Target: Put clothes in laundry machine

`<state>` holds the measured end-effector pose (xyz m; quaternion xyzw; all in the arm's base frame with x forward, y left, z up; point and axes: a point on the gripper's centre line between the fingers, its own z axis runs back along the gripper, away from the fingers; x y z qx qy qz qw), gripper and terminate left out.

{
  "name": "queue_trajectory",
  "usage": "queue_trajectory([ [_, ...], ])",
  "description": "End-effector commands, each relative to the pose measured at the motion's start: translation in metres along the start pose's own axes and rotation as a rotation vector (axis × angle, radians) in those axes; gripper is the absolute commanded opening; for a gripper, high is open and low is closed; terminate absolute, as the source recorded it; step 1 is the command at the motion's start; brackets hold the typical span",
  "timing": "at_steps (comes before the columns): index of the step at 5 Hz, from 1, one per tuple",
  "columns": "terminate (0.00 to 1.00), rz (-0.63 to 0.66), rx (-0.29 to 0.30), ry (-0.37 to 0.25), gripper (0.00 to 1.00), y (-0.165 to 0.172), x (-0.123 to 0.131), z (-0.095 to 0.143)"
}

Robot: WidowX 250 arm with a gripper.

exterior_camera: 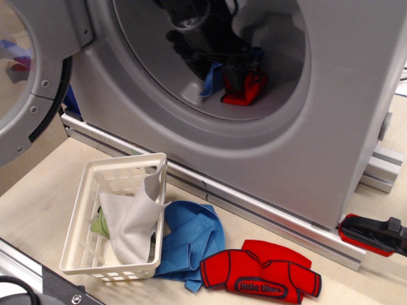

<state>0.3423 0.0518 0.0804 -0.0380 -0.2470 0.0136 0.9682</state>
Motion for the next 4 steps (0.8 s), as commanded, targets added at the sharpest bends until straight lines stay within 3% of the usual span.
queue_trajectory([
  [1,0.0,-0.023,0.064,0.047,1.0,0.021,-0.004,0.033],
  [3,0.0,-0.083,0.111,0.144,1.0,0.059,-0.038,0.057],
  [4,1.0,-0.106,0.119,0.163,1.0,0.069,-0.052,0.067],
])
